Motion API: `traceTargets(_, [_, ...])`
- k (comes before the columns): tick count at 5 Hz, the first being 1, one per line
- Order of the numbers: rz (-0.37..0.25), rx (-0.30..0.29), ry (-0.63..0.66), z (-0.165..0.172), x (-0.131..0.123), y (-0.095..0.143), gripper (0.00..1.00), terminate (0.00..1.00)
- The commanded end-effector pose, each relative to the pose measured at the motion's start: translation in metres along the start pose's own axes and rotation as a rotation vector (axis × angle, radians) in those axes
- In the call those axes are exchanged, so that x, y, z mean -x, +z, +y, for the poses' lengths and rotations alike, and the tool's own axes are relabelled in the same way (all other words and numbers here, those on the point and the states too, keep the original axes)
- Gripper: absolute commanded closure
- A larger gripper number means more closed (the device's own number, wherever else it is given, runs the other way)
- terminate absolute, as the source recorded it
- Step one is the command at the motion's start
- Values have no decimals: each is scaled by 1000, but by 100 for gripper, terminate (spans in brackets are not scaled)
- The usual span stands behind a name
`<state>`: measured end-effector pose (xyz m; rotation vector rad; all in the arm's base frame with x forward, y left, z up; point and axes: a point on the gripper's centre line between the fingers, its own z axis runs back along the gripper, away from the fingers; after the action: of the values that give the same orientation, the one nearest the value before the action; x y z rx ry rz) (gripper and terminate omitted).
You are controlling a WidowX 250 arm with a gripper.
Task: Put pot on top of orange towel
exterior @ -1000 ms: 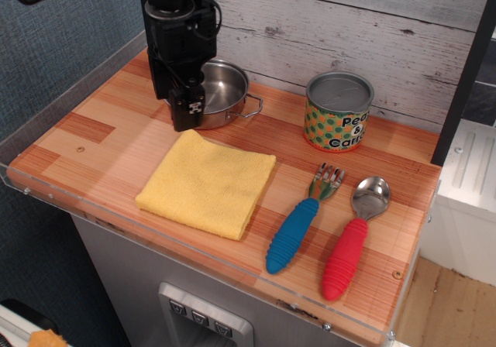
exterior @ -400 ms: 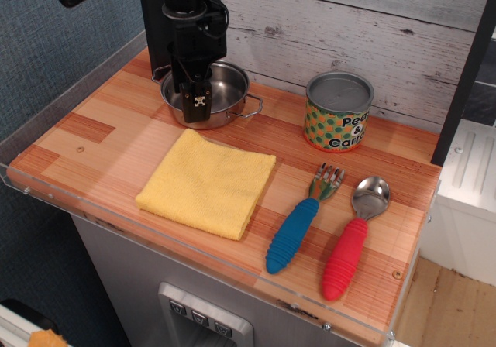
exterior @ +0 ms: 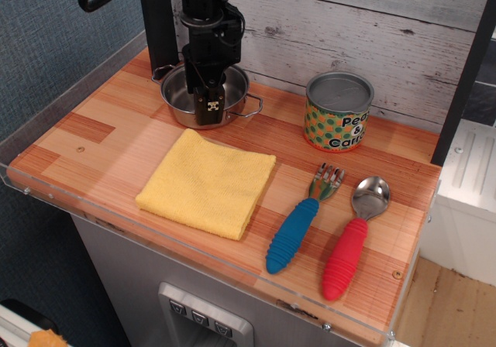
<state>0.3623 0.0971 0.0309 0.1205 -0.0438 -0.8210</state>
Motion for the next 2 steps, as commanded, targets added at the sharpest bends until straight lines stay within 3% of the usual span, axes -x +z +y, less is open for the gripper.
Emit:
traceTargets(1, [-15,-47,1,6,-8,2,0,0])
traceTargets(2, [-19,-30,9,5,-6,-4,0,0])
